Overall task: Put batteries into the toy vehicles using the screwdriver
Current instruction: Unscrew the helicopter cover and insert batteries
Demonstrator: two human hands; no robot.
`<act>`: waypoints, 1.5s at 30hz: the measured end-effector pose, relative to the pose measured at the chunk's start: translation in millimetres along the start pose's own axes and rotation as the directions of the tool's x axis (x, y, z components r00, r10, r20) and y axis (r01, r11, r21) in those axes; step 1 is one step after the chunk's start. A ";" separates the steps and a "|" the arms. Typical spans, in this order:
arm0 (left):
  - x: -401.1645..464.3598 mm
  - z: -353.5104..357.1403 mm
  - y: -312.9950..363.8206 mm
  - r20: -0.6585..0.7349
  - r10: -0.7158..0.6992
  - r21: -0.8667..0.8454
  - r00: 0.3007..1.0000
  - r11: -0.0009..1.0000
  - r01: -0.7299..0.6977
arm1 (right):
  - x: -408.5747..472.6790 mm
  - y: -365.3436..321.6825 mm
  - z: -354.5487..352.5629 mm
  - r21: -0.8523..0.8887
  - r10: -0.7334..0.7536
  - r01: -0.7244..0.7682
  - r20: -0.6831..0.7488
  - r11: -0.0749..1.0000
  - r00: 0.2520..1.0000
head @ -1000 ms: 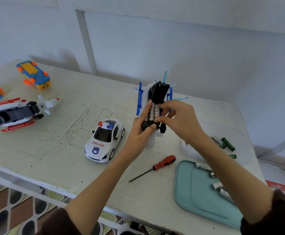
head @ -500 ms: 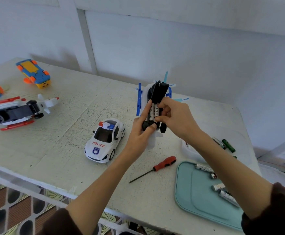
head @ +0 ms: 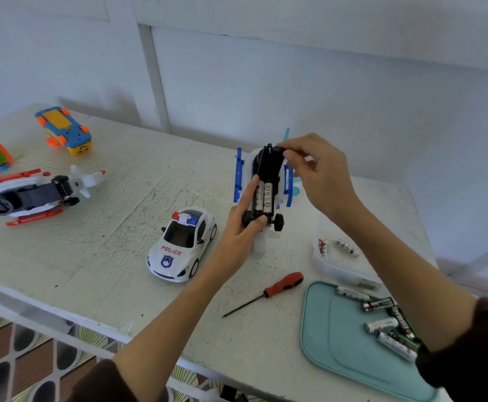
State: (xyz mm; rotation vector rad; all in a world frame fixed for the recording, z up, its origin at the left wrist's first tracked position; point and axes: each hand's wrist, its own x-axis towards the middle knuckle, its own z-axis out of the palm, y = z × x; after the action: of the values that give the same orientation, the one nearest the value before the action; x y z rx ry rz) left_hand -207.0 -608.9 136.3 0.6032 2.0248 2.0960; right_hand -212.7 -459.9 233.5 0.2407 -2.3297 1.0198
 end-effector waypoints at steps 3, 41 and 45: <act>0.0 -0.2 1.8 -0.001 0.012 0.010 1.000 1.000 -0.012 | -4.6 0.8 0.9 0.060 0.010 -0.011 0.012 0.998 1.000; -1.5 6.1 -5.8 -0.068 0.098 0.014 0.993 0.995 -0.097 | -71.7 20.1 20.5 -0.011 -0.158 0.159 0.046 0.987 0.986; -5.7 6.7 0.4 -0.097 0.108 0.027 0.989 0.994 -0.106 | -70.2 19.2 13.5 0.044 -0.144 0.140 0.084 0.989 0.986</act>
State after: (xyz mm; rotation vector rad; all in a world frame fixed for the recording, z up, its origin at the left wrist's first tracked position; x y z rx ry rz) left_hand -199.1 -605.0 135.7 0.6375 2.1143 2.2089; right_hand -168.5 -460.8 174.2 0.4681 -2.3347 1.0011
